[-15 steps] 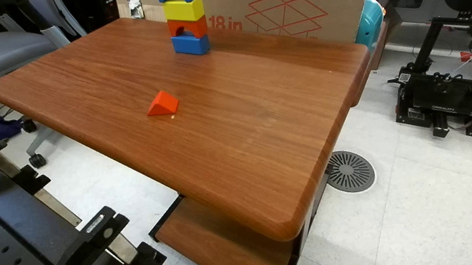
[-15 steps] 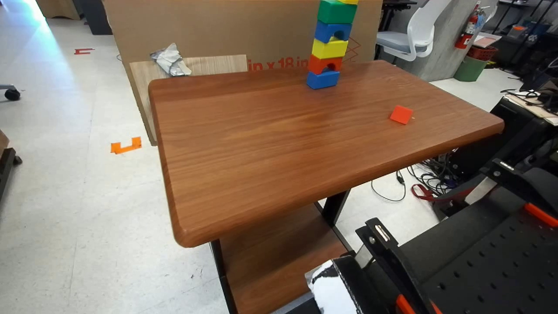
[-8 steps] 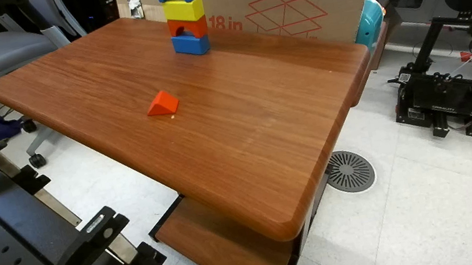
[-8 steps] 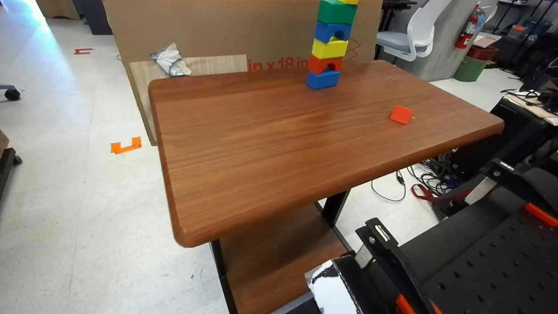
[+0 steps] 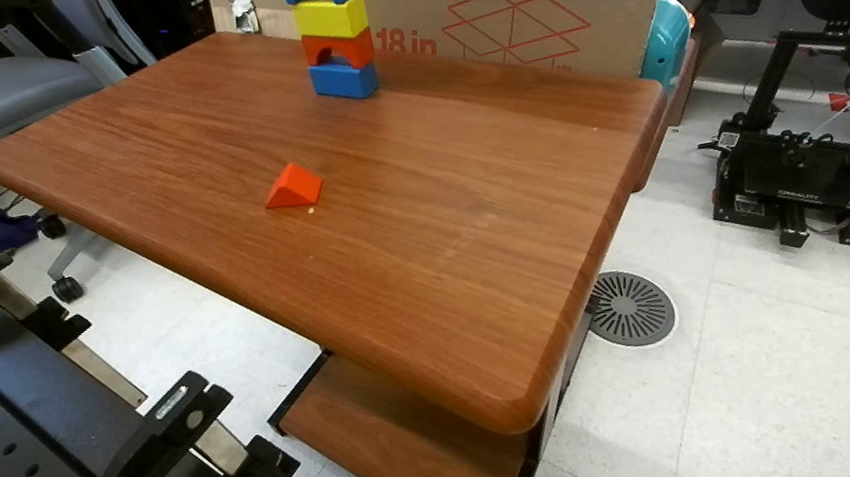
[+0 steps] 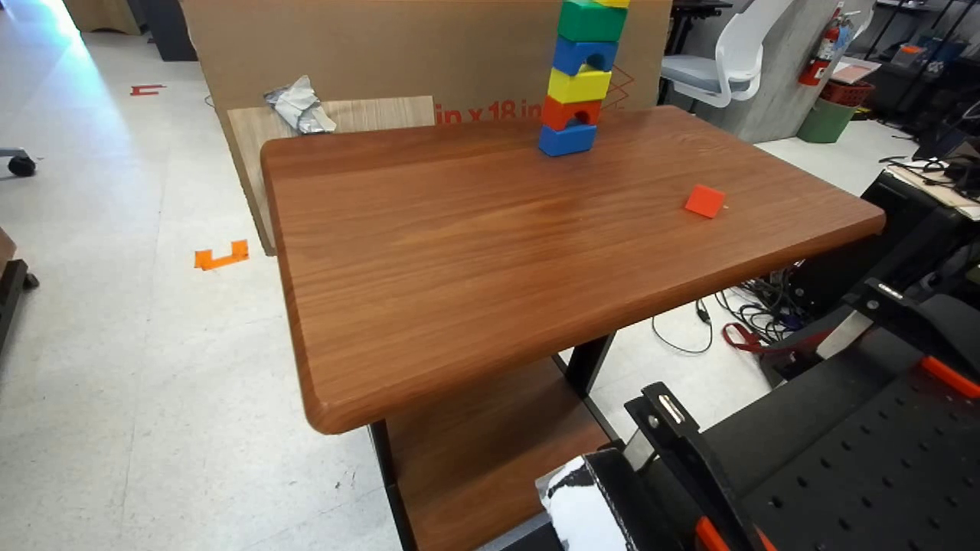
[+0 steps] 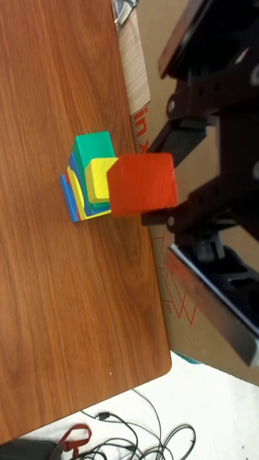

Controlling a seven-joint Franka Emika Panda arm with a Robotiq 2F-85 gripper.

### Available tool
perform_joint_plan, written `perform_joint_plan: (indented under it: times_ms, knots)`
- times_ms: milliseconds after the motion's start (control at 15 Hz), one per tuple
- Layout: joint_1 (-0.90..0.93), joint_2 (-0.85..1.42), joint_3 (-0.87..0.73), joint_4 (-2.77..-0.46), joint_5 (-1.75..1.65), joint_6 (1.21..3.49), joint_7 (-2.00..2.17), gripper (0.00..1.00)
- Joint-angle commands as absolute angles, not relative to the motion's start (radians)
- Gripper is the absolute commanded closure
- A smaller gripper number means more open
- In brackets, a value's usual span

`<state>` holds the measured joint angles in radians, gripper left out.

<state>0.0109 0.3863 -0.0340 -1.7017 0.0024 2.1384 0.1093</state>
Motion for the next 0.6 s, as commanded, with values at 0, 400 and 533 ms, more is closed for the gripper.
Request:
perform_joint_plan:
  times_ms: [0,400,533]
  knots:
    - [0.012,0.425,-0.03,-1.646,-0.01,2.103,0.103,0.89]
    - [0.026,0.445,-0.026,-1.64,-0.023,2.107,0.106,0.89]
    - [0.032,0.447,-0.027,-1.64,-0.027,2.106,0.109,0.89]
